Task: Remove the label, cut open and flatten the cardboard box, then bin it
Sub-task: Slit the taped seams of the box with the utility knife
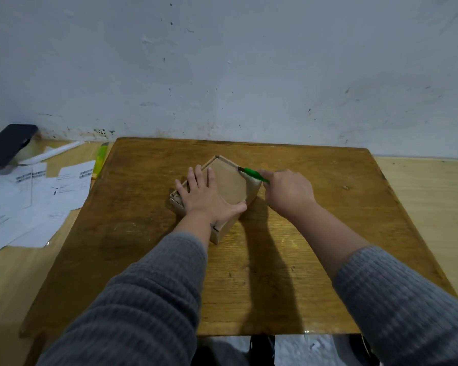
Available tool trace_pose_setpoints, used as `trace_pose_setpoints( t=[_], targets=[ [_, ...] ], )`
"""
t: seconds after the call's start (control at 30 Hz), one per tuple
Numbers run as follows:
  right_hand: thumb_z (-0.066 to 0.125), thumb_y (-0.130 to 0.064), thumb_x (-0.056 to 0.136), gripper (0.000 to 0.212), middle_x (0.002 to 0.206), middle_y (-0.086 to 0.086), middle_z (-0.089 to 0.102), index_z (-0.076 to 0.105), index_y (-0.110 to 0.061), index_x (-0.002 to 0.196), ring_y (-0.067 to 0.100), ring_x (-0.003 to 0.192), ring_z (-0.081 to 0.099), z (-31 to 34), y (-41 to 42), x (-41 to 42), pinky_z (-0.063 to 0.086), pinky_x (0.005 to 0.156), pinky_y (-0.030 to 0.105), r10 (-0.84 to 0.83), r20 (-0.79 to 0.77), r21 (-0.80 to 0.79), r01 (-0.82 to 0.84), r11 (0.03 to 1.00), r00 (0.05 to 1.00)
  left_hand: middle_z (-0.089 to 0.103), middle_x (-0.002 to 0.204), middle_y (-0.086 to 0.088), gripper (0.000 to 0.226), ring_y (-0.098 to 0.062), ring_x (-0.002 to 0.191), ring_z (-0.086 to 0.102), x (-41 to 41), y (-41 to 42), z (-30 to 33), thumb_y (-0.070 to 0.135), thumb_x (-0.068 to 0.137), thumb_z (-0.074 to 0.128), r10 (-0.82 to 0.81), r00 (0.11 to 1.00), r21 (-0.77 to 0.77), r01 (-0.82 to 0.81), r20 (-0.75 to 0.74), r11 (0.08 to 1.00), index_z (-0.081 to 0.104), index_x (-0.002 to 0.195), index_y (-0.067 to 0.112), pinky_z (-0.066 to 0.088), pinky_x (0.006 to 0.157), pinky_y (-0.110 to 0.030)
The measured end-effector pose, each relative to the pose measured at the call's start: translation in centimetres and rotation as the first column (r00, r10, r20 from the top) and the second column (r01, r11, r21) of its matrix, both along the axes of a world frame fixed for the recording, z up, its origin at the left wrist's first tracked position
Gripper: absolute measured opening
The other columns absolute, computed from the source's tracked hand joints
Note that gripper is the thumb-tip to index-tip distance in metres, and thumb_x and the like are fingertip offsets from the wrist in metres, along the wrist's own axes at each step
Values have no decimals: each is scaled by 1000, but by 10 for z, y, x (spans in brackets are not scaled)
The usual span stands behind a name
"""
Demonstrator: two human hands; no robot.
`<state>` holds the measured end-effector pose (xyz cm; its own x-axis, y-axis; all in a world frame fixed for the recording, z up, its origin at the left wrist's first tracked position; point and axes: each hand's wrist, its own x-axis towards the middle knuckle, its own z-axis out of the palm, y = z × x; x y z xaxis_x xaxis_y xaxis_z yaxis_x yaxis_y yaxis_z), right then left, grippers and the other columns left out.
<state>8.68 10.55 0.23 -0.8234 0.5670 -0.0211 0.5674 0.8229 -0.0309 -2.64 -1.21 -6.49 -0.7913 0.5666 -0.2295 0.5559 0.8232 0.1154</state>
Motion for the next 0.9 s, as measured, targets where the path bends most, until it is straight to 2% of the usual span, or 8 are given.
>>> trace_pose_setpoints(
  t=[0.1, 0.27, 0.37, 0.5, 0.63, 0.8, 0.9],
  targets=[
    [42, -22, 97, 45, 90, 4, 65, 39, -34, 140, 20, 67, 55, 2, 1, 10, 42, 50, 28, 2, -3, 4, -2, 1000, 1000, -20, 160, -11, 130, -31, 146, -22, -4, -1, 1, 94, 60, 35, -26, 1000, -17, 26, -2, 999, -10, 154, 17, -7, 114, -62],
    [41, -27, 98, 44, 90, 4, 65, 36, -36, 141, 20, 68, 59, 2, 4, 21, 51, 52, 30, -40, 18, -43, 41, 998, 999, -21, 160, -9, 127, -29, 147, -19, -8, -2, 4, 93, 63, 34, -71, 997, -38, 71, -6, 997, -9, 154, 17, -6, 114, -63],
    [41, -26, 98, 45, 90, 3, 65, 36, -36, 141, 17, 65, 58, -1, 1, 22, 49, 47, 28, -76, -11, -66, 75, 995, 997, -22, 159, -10, 112, -31, 145, -23, -3, 5, 2, 87, 73, 30, -94, 996, -24, 94, -1, 995, -11, 154, 20, -11, 112, -64],
    [43, -22, 97, 46, 93, 4, 67, 38, -33, 141, 20, 72, 63, -3, -2, 21, 57, 57, 33, -85, -53, -89, 80, 993, 995, -15, 162, -1, 84, -23, 148, -16, 7, 18, -5, 74, 89, 19, -220, 971, 29, 223, -90, 974, -7, 154, 27, -6, 113, -64],
    [44, -21, 96, 47, 95, 5, 67, 38, -33, 141, 20, 70, 57, -3, -3, 20, 49, 53, 31, -83, -46, -89, 79, 993, 995, -16, 161, 2, 73, -20, 148, -15, 8, 24, -11, 66, 94, 15, -196, 976, 35, 200, -95, 979, -8, 153, 29, -1, 113, -66],
    [45, -21, 97, 49, 80, 0, 56, 34, -33, 143, 14, 60, 51, 0, -1, 32, 36, 42, 24, -118, -9, -73, 117, 990, 993, -17, 161, 4, 73, -19, 148, -14, 1, 27, -11, 67, 94, 14, -188, 979, 19, 190, -85, 982, -7, 153, 30, 0, 111, -70],
    [44, -22, 97, 49, 80, -1, 55, 34, -34, 143, 13, 59, 52, 0, 1, 41, 40, 44, 24, -120, -19, -71, 118, 990, 993, -17, 161, 4, 73, -19, 148, -14, 0, 28, -11, 66, 94, 15, -186, 980, 22, 189, -76, 982, -7, 153, 30, 1, 111, -70]
  ],
)
